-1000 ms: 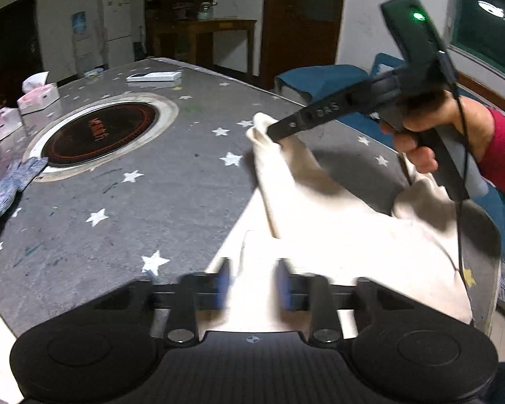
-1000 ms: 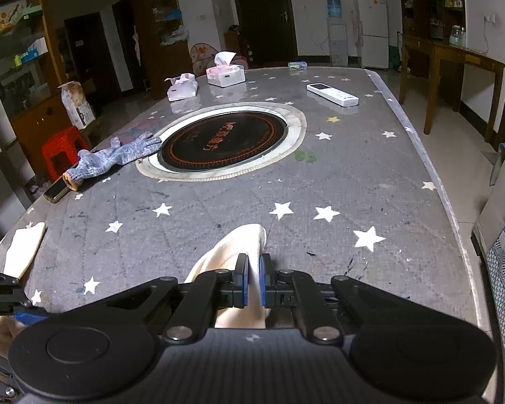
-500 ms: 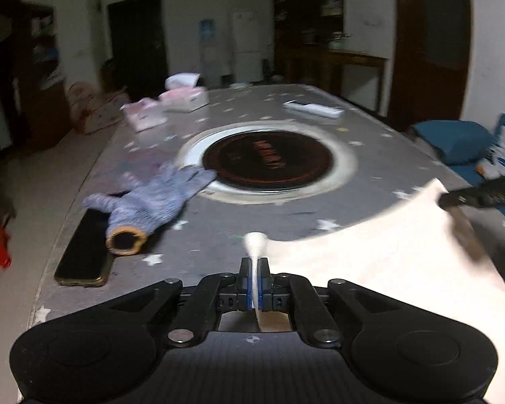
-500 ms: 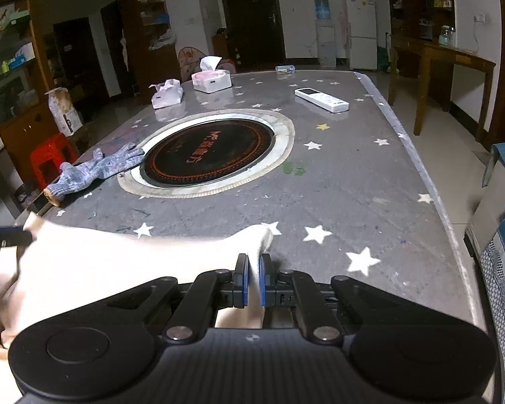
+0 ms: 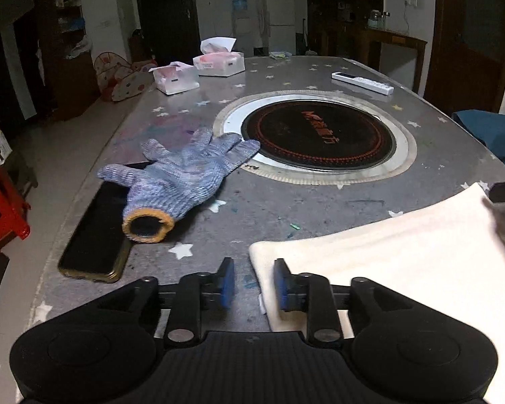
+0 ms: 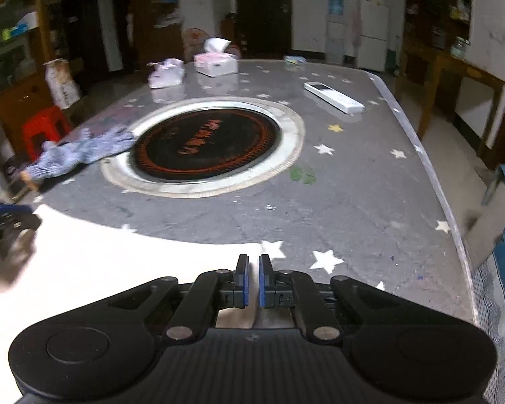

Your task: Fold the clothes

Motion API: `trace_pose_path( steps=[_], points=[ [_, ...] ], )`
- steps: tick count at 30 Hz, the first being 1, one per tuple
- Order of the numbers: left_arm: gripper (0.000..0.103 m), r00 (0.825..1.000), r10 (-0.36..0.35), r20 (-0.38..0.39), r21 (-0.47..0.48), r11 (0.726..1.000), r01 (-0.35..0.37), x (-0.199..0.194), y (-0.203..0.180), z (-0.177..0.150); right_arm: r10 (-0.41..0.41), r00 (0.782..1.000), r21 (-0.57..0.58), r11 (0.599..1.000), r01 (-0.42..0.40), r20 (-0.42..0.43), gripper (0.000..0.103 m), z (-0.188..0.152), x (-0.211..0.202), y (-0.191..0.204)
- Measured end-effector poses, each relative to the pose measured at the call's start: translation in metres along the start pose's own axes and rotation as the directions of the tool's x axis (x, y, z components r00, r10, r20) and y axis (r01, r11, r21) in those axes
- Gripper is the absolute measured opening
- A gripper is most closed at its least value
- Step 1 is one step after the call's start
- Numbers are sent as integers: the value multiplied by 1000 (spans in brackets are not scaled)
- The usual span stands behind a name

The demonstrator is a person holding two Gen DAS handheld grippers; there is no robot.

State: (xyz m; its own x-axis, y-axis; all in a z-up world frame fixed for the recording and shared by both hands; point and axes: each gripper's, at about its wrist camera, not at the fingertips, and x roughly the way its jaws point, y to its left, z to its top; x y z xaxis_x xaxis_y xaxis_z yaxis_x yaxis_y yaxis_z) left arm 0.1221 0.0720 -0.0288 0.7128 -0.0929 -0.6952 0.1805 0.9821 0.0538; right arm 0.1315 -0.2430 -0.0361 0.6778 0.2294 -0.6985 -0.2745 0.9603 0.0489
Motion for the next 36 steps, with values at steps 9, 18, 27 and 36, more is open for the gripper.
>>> trace_pose_path(
  steps=[9, 18, 27, 36],
  points=[
    [72, 998, -43, 49, -16, 999, 44, -60, 0, -32, 160, 985, -137, 976, -167, -60, 11, -34, -41, 44],
    [59, 995, 85, 45, -114, 990, -79, -64, 30, -53, 230, 971, -209, 949, -238, -59, 17, -57, -67, 87],
    [36, 992, 130, -6, -182, 975, -129, -32, 44, -51, 231, 969, -197, 950, -244, -84, 17, -70, -69, 96],
    [6, 989, 144, 15, -220, 966, -138, -52, 61, -62, 241, 967, -214, 943, -255, -87, 17, -74, -76, 108]
  ],
)
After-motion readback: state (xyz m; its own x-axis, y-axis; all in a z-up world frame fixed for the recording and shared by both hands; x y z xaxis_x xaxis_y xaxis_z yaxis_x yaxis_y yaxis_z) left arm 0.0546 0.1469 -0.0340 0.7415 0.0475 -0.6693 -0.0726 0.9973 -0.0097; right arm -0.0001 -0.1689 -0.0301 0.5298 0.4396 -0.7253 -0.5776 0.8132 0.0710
